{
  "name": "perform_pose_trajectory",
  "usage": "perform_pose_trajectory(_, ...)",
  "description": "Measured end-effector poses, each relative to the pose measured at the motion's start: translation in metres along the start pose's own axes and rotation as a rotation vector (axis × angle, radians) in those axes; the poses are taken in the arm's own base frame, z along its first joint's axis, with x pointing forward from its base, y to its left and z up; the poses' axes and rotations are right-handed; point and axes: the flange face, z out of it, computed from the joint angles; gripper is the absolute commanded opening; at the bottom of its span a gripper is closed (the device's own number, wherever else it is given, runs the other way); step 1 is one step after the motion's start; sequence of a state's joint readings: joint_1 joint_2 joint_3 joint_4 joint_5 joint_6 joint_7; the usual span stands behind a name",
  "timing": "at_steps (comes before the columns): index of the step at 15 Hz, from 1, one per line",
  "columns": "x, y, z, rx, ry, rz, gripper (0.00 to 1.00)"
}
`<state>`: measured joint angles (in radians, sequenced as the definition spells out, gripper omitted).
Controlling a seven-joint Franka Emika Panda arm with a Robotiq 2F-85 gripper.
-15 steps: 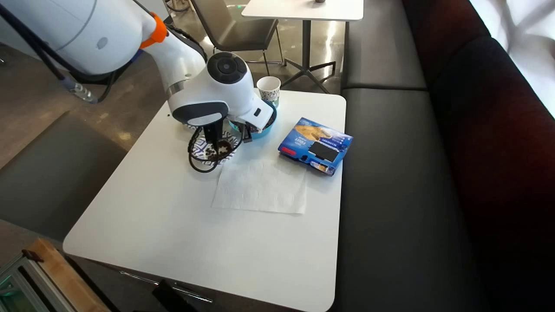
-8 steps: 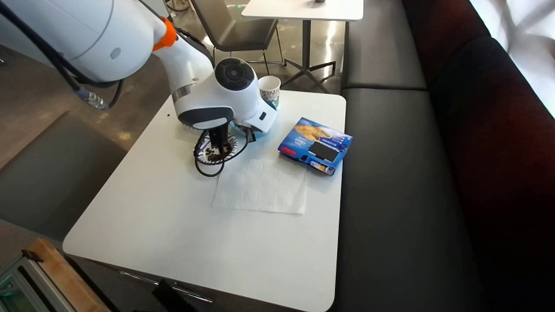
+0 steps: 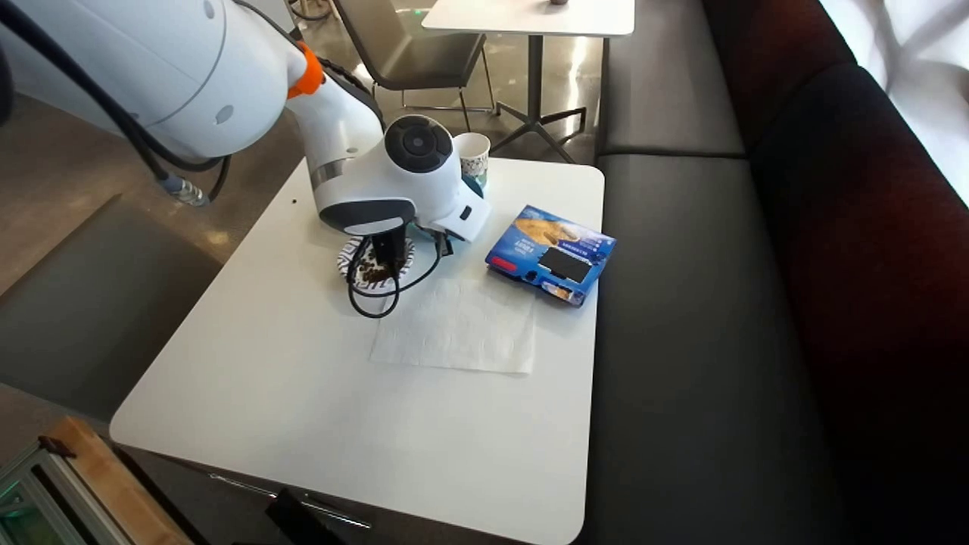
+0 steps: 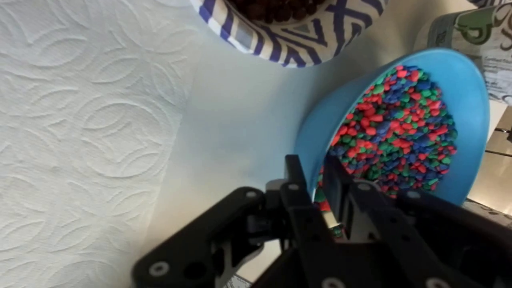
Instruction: Move the blue bowl and the paper cups to the front
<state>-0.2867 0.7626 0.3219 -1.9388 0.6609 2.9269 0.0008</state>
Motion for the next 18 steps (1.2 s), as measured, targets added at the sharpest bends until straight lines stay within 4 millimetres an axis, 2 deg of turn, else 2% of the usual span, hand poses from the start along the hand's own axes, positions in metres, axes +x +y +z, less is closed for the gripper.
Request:
perform_pose_trajectory(3,0.0,0.001,0.003,0.01,0.014,-0.009,0.16)
perform_pose_trajectory(4,0.0,0.002,0.004,0.014,0.017,-0.011,0.23)
perform_pose_trajectory(5,0.0,0.002,0.005,0.018,0.02,-0.012,0.22)
perform_pose_trajectory(6,0.0,0.003,0.006,0.023,0.024,-0.013,0.09)
perform_pose_trajectory(9,-0.001,0.005,0.008,0.039,0.029,-0.018,0.0)
perform_pose_trajectory(18,-0.012,0.009,0.007,0.056,0.058,-0.001,0.01)
